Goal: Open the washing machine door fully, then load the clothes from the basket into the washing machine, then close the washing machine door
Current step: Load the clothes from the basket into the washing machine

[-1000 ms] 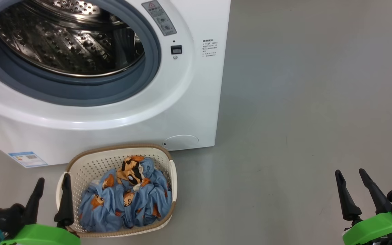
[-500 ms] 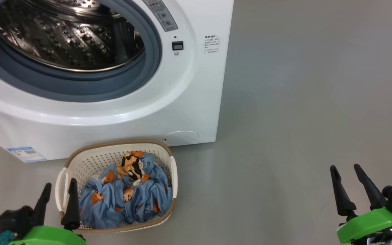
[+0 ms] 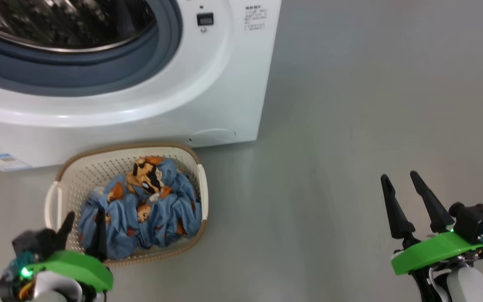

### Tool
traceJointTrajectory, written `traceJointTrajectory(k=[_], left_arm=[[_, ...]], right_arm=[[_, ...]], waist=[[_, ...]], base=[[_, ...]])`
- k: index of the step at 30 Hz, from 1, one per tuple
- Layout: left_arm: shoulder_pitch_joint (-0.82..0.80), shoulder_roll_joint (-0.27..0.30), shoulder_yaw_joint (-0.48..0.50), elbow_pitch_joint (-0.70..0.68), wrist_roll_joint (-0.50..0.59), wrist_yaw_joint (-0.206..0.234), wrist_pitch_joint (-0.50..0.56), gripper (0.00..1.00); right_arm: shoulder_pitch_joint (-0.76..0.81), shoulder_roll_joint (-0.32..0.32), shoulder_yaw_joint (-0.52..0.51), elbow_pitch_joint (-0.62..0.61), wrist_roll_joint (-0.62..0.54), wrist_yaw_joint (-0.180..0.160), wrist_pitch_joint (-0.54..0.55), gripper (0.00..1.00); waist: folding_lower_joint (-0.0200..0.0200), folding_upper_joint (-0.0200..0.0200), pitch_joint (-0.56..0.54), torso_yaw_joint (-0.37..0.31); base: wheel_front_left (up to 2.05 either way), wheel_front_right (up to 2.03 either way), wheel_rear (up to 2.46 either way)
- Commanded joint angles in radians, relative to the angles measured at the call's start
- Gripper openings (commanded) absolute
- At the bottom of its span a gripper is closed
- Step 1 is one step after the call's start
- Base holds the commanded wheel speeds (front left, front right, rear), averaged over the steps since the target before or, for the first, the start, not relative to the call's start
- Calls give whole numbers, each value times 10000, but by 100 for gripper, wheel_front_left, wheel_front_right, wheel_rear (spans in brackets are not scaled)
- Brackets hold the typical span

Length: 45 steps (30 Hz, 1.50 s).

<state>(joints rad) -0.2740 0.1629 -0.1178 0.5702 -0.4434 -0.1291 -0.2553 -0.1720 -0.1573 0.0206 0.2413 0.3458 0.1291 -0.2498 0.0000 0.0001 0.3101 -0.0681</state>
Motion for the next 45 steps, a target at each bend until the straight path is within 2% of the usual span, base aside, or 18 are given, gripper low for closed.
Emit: traceJointTrajectory(k=[1,15,24,37,45], left_arm=[[-627,428,218,272,94,-15,-65,100],[-4268,1395,-1324,4586,-292,-15,9,100],[-5792,1836,-2044,6468,-323,-15,593,100],[-6934,2243,-2423,7127,-130,291,2100,100],[-7186,2420,-2622,7181,-55,476,2666,100]], right_arm=[[-264,-31,265,-261,-36,16,-120,100],[-1501,302,629,-473,-34,16,-120,100],[-2061,469,898,-589,-29,16,-120,100],[-2561,579,1175,-780,34,16,-120,100],[-2693,644,1320,-831,58,16,-120,100]], waist=[[0,-1,880,-284],[0,-1,3209,-879],[0,-1,4267,-1231],[0,-1,5231,-1507],[0,-1,5479,-1680]], base=[[0,0,0],[0,0,0],[0,0,0],[0,0,0],[0,0,0]])
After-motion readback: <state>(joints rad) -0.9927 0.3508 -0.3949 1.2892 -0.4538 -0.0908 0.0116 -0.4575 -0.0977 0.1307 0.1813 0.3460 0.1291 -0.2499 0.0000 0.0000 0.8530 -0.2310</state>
